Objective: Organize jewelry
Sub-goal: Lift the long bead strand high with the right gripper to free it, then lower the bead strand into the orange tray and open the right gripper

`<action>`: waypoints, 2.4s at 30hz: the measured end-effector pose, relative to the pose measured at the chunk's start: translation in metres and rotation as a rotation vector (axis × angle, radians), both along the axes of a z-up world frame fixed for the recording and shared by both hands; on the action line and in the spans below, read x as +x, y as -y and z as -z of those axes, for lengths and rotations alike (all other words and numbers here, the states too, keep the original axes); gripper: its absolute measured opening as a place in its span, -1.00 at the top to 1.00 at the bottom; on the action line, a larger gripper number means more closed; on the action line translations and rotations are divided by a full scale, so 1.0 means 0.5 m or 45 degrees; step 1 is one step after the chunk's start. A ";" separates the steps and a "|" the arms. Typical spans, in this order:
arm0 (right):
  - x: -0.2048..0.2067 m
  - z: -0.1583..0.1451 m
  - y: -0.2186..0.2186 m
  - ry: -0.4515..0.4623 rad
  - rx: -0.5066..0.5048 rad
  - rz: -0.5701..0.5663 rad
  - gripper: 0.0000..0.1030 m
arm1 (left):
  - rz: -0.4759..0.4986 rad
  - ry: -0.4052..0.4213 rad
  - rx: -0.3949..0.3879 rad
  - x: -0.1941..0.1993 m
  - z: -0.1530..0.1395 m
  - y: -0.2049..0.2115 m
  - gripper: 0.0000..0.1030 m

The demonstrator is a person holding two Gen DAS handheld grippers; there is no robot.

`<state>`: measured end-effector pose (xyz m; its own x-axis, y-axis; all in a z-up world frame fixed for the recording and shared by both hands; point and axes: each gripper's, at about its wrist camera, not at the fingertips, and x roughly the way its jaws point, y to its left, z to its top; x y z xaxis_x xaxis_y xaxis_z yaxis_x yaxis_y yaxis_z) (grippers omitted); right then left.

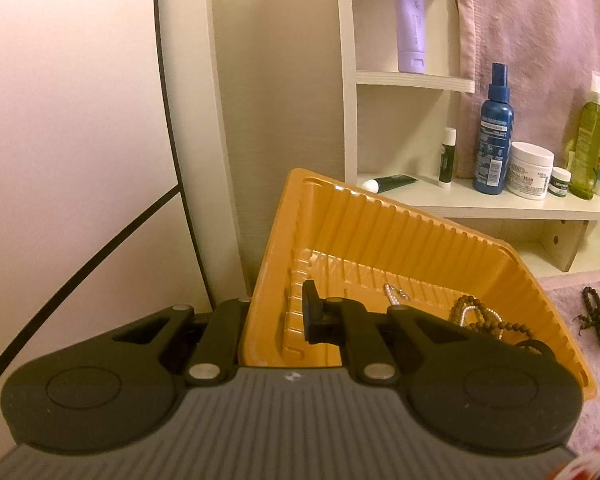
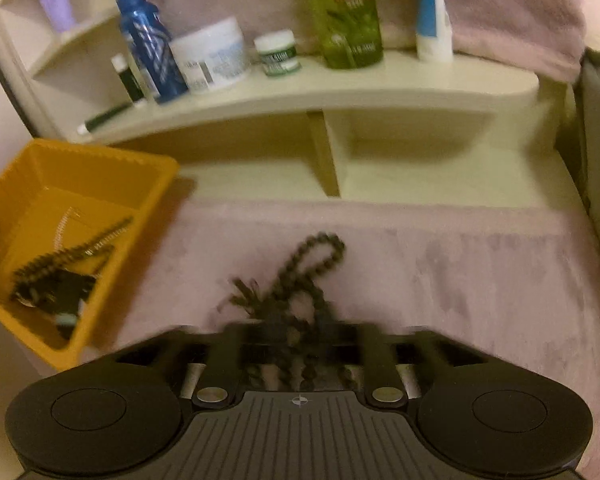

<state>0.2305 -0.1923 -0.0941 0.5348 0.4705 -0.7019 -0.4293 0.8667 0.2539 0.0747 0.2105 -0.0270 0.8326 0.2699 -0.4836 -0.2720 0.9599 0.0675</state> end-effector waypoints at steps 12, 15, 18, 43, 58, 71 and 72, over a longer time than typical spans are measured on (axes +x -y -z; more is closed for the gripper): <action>-0.049 0.045 -0.084 0.215 -0.201 -0.140 0.25 | -0.003 -0.005 0.004 0.001 0.000 0.001 0.80; -0.052 0.042 -0.089 0.223 -0.235 -0.155 0.63 | -0.004 -0.004 0.004 0.001 0.000 0.002 0.80; -0.050 0.039 -0.087 0.199 -0.199 -0.151 0.73 | 0.000 -0.002 0.003 0.001 -0.001 0.002 0.80; -0.093 -0.331 -0.097 0.466 0.185 -0.192 0.73 | -0.001 0.009 -0.028 0.001 0.005 -0.008 0.80; -0.098 -0.285 -0.357 0.353 0.307 -0.442 0.73 | 0.006 0.022 -0.058 0.000 0.008 -0.014 0.80; -0.058 -0.182 -0.422 0.187 0.200 -0.420 0.09 | 0.001 0.023 -0.071 -0.002 0.009 -0.017 0.80; -0.062 -0.182 -0.419 0.190 0.204 -0.420 0.05 | -0.001 0.023 -0.073 -0.003 0.010 -0.018 0.80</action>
<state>0.1997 0.0174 -0.0030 0.4269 0.7313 -0.5319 -0.7206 0.6305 0.2886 0.0733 0.2194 -0.0318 0.8411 0.2428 -0.4834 -0.2733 0.9619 0.0076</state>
